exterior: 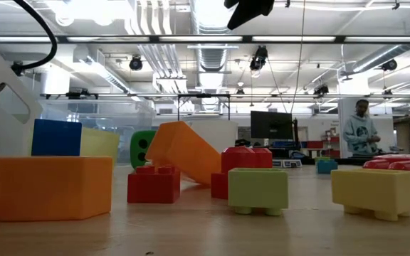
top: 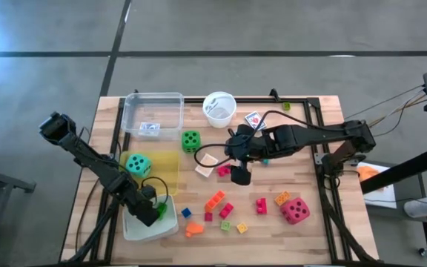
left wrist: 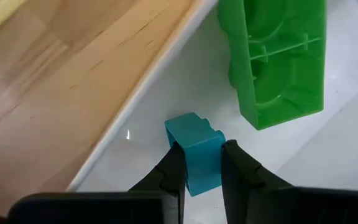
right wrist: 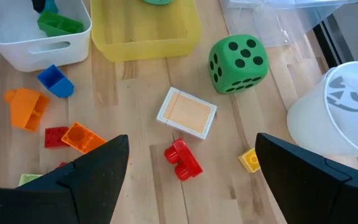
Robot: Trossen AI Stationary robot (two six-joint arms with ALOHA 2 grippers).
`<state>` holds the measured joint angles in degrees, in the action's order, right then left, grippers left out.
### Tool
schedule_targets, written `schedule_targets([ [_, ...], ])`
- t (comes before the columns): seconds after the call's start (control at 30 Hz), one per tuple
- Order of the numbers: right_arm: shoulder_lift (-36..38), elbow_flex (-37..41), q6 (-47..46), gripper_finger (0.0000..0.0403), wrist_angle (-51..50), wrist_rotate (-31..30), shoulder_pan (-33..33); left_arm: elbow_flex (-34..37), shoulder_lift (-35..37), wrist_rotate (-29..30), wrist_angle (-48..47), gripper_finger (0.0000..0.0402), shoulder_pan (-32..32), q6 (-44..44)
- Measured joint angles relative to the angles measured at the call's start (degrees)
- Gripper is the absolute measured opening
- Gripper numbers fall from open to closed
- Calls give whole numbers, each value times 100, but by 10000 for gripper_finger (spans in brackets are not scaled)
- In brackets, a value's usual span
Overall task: Pick & Place Toys
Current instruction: Put the right blue game piece into the white bin
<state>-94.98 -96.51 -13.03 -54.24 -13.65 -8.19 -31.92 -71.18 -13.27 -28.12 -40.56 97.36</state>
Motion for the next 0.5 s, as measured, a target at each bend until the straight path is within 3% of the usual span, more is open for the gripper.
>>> schedule_targets([
  [0.3, 0, 0, 60, 345, 0, 0, 143, 2, -2, 20, 0, 53, 2, 66],
  [0.5, -2, 0, 70, 345, 0, 0, 178, 0, -7, 19, 0, 153, 2, 65],
])
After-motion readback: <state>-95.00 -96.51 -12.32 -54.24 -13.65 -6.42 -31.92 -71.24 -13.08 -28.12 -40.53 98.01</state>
